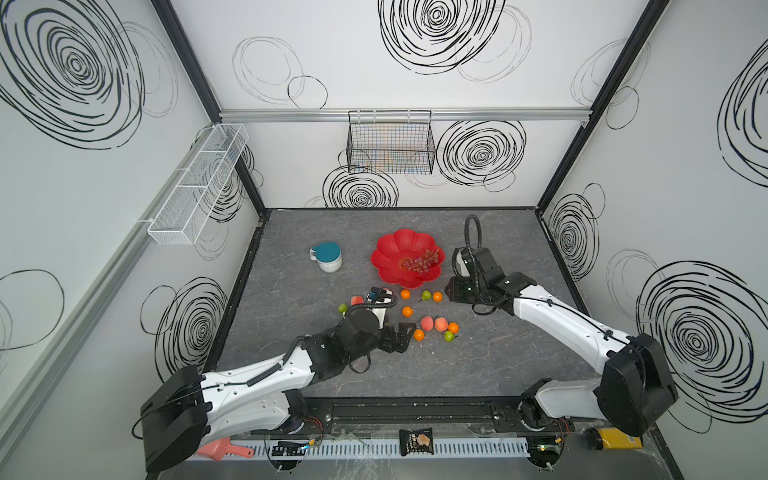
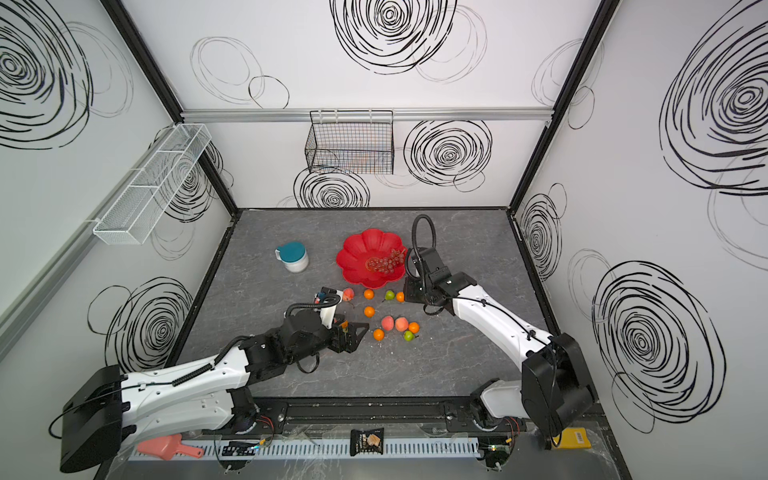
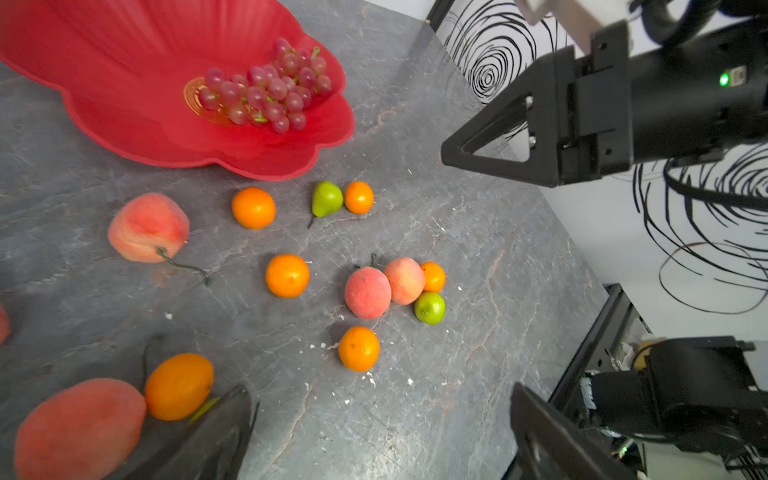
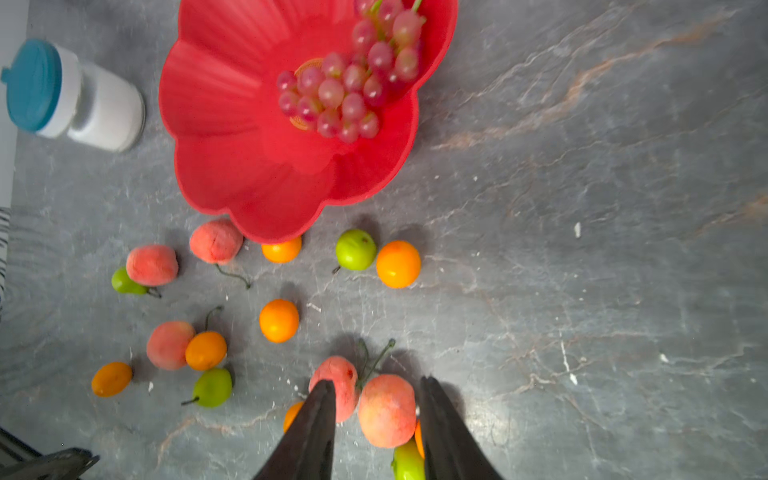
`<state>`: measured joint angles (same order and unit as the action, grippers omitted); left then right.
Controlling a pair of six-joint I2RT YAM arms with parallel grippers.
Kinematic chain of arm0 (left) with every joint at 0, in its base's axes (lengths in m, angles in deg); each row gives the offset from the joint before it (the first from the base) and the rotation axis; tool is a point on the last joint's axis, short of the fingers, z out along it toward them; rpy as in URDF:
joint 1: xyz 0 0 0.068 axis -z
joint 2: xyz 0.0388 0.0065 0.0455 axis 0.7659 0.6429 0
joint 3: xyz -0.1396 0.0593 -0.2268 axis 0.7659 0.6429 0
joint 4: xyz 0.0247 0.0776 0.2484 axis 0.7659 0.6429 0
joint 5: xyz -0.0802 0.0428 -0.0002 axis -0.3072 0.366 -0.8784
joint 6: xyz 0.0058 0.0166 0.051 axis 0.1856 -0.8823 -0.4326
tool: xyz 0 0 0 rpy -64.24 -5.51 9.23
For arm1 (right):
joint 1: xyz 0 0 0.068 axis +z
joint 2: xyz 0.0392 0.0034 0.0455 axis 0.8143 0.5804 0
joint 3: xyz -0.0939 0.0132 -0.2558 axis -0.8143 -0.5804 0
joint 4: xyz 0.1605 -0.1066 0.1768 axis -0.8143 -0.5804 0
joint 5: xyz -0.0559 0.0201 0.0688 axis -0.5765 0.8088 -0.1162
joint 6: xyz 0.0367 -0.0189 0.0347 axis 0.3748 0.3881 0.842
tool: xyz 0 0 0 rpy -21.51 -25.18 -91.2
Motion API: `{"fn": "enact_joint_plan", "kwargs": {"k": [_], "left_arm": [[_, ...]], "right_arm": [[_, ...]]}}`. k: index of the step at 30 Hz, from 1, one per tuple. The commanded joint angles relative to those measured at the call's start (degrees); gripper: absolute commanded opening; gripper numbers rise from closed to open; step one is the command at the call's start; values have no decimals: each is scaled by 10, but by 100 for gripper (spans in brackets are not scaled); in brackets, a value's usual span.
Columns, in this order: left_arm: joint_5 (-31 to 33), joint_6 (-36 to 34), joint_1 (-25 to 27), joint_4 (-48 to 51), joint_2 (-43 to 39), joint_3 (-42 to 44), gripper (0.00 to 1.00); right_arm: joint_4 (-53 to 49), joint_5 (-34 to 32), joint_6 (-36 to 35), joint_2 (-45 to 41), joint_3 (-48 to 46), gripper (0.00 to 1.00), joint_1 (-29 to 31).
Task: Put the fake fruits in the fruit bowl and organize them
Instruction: 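Raise the right gripper away from the bowl, then move the right gripper over a pink peach near the robot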
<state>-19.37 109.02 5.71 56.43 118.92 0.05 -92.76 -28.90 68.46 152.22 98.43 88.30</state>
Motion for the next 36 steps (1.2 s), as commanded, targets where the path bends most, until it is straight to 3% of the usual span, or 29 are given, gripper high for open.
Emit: {"fn": "enact_joint_plan", "kwargs": {"k": [1,8,13,36], "left_arm": [[24,34,14,-44,5,12,99],[42,62,18,-38,-13,36,99],[22,88,4,-67,-32,71,100],[-24,91,-21,-106,4,79,100]], "right_arm": [[-32,-7,-17,-5,-9,38,30],[-72,-50,-20,47,11,38,83],[-96,-72,-28,95,32,38,109],[-112,-79,-45,172,52,49,112]]}}
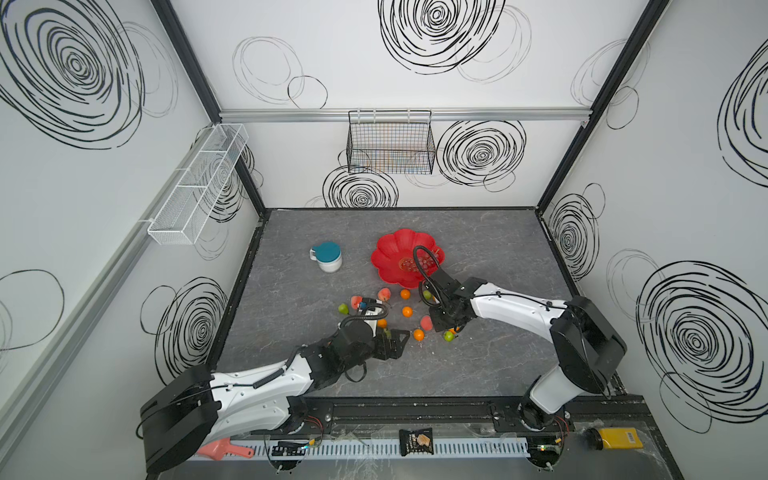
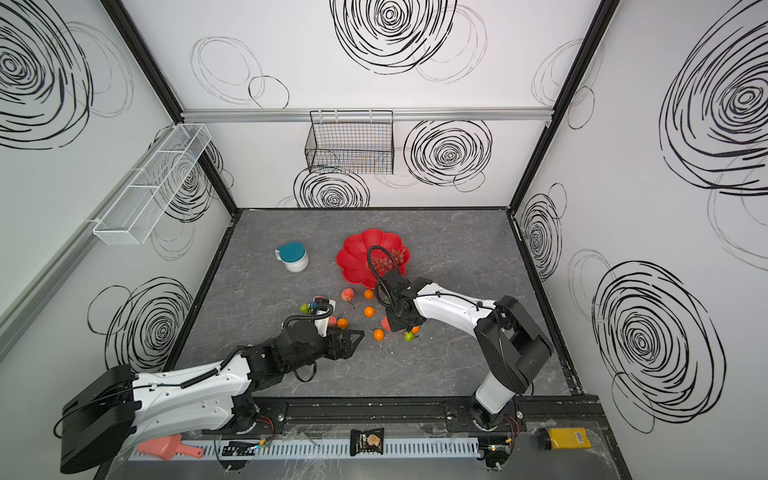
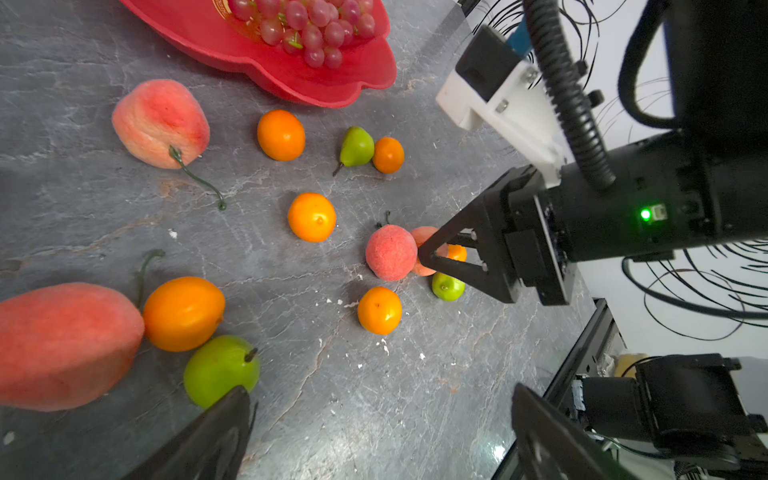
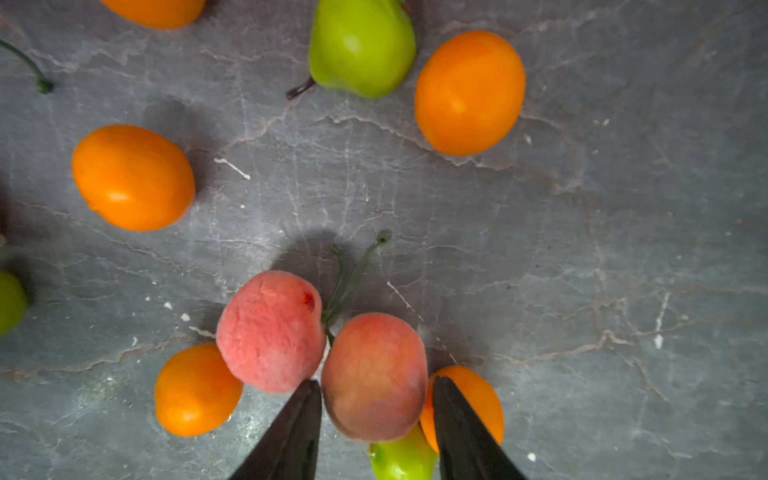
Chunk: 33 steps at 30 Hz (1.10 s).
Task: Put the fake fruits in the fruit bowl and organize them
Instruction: 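Move the right gripper over a pink peach near the robot, then lower the right gripper and close it on the pink peach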
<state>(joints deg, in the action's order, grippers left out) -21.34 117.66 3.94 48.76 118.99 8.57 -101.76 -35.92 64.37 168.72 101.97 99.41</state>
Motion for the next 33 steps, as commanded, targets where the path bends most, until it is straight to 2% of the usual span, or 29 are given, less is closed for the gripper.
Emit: {"fn": "enact_joint_plan", "kwargs": {"k": [1,5,15,26,33], "left_arm": [[-5,5,-3,-30,4,-7,100],[-6,3,-3,-30,7,-8,100],[-6,-1,-6,-24,8,-13,100],[-3,-2,-7,-21,3,-10,100],[5,-19,-9,-21,4,-18,100]], "right_arm": [[-21,-10,-4,10,17,51,1],[-20,-11,-5,22,21,54,1],[-9,-4,-8,46,25,54,1],[-5,-2,-5,56,24,50,0],[-6,-13,7,29,18,48,0]]}}
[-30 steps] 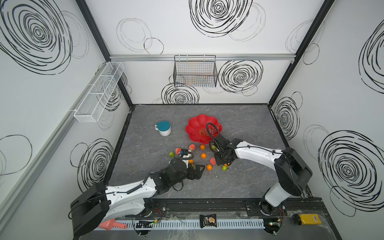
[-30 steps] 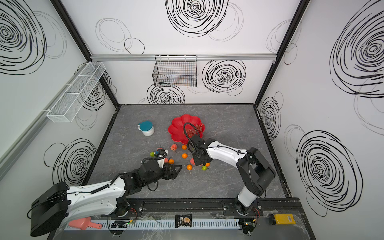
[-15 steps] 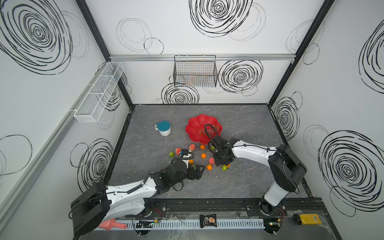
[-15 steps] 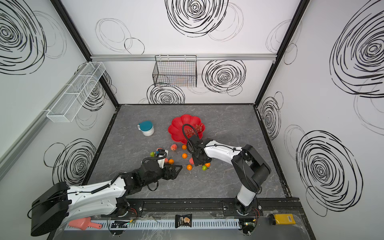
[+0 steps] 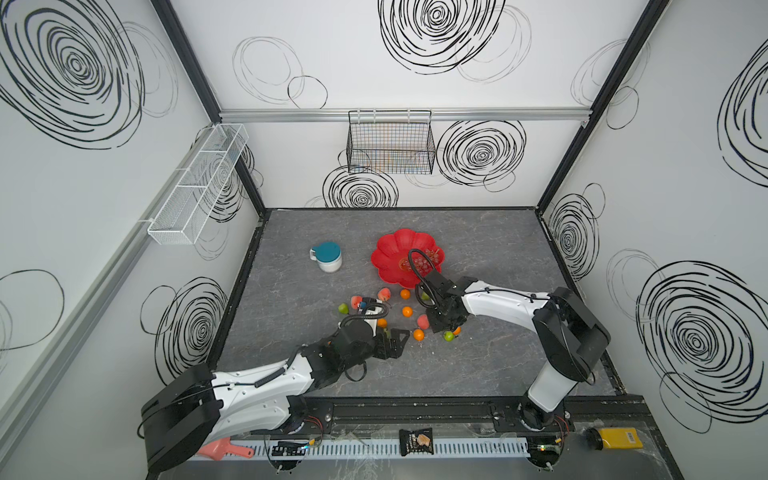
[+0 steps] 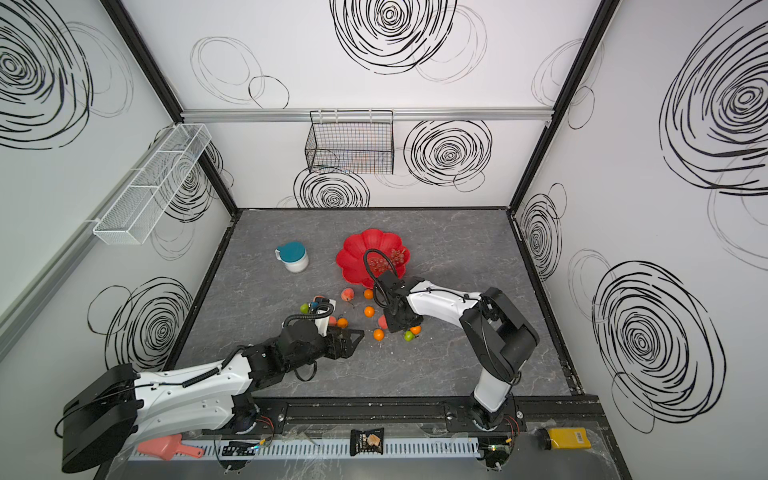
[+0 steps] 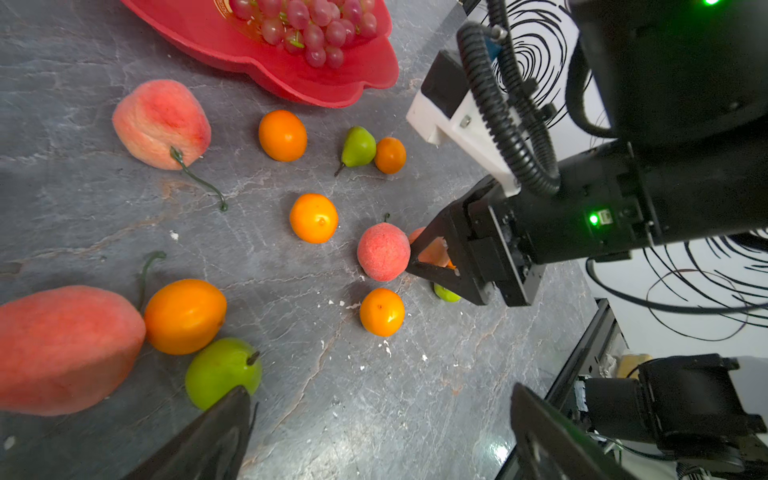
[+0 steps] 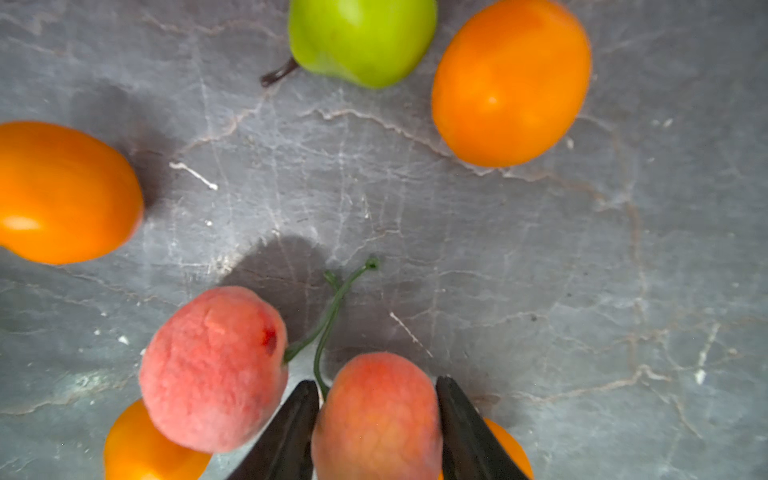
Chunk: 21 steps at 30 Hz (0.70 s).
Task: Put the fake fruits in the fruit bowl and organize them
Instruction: 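Lower the right gripper and close it on the pink peach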
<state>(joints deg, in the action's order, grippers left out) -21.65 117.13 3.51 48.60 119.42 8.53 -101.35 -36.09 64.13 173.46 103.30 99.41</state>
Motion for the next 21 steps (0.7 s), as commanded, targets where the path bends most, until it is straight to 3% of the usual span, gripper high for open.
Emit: {"fn": "enact_joint_plan", "kwargs": {"k": [1,10,21], "left_arm": [[9,-17,-5,-18,2,-21,100],[-7,-63,-20,6,45,-74,100],[1,-65,-40,5,55,-108,100]], "right_arm": [[-11,-14,13,-22,2,47,0],[-2,0,33,-64,-22,43,-1],[-24,10,33,-120,-3,42,-12]]}}
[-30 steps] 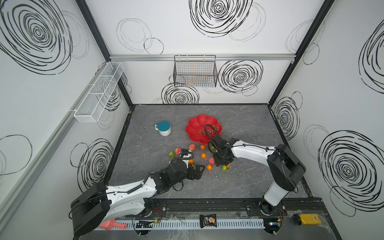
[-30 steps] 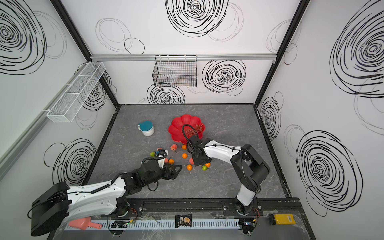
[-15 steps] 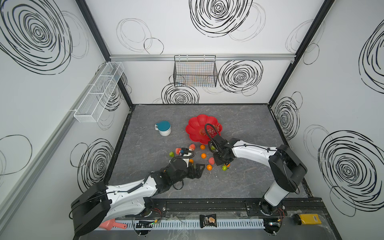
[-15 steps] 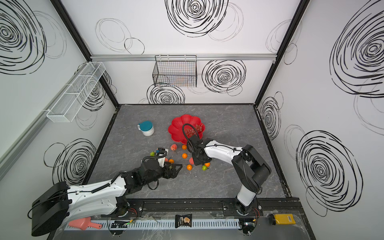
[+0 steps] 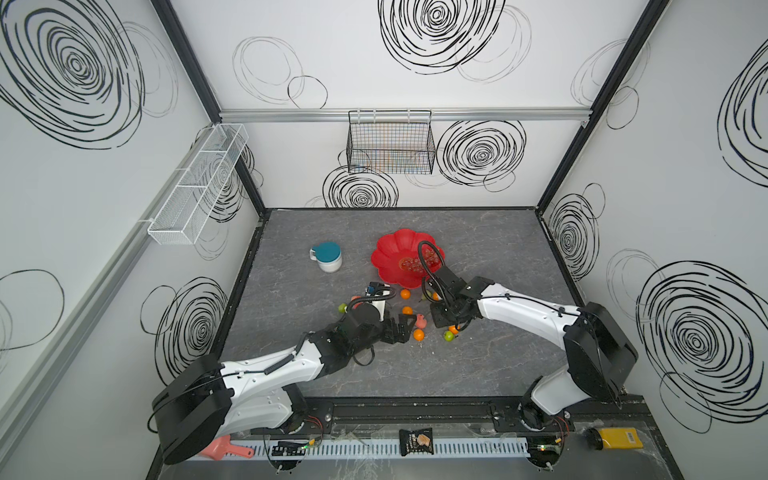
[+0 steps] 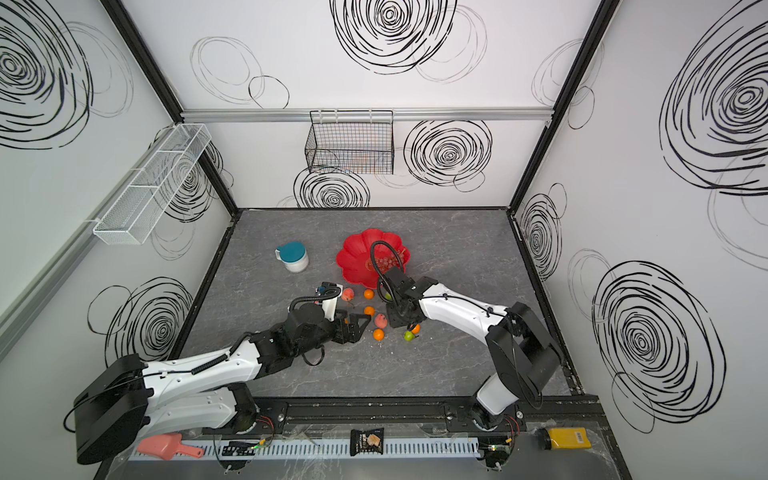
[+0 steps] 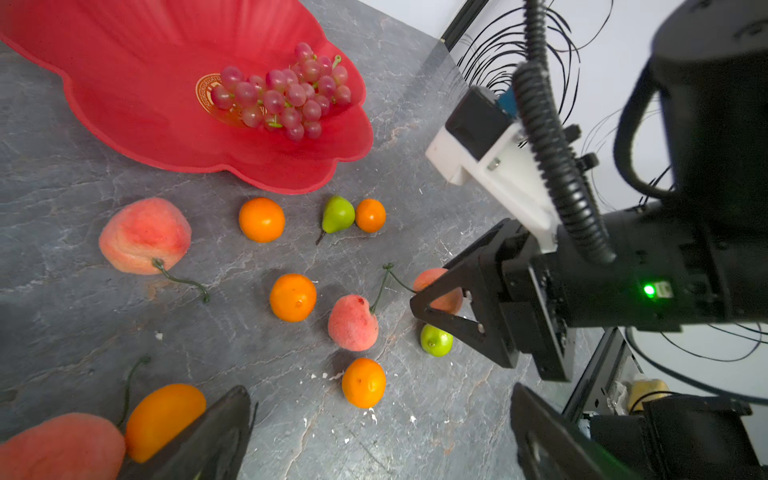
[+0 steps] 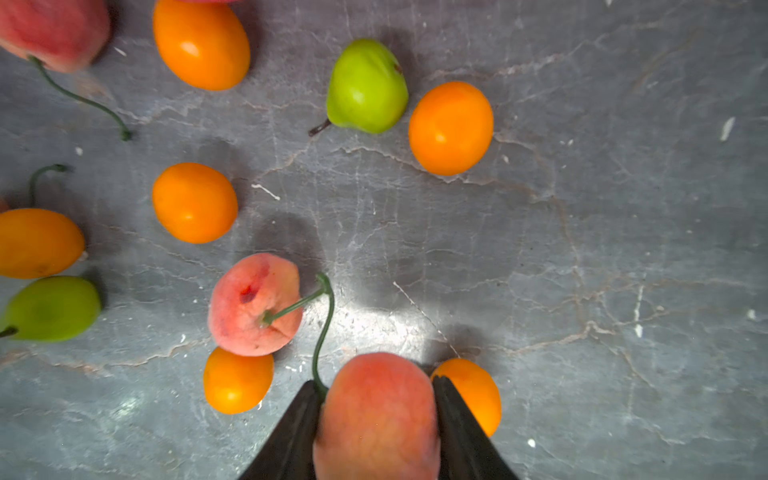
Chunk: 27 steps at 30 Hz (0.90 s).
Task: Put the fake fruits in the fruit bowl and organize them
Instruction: 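Lower the right gripper and close it on the pink peach, then lift the peach with the right gripper and carry it over the bowl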
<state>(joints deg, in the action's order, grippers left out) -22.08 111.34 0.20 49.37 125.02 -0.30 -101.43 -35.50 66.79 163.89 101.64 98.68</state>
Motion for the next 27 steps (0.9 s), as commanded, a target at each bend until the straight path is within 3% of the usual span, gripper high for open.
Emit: {"fn": "enact_joint_plan", "kwargs": {"k": [1,11,27], "left_arm": [[6,-7,-10,-2,-4,-20,100],[-13,-9,-80,9,-40,-20,100],[-60,-21,-171,19,-19,-49,100]], "right_arm": [[-25,6,6,-28,17,42,-6],[-44,15,-8,-17,95,41,-24],[-64,20,-43,110,269,41,-33]]}}
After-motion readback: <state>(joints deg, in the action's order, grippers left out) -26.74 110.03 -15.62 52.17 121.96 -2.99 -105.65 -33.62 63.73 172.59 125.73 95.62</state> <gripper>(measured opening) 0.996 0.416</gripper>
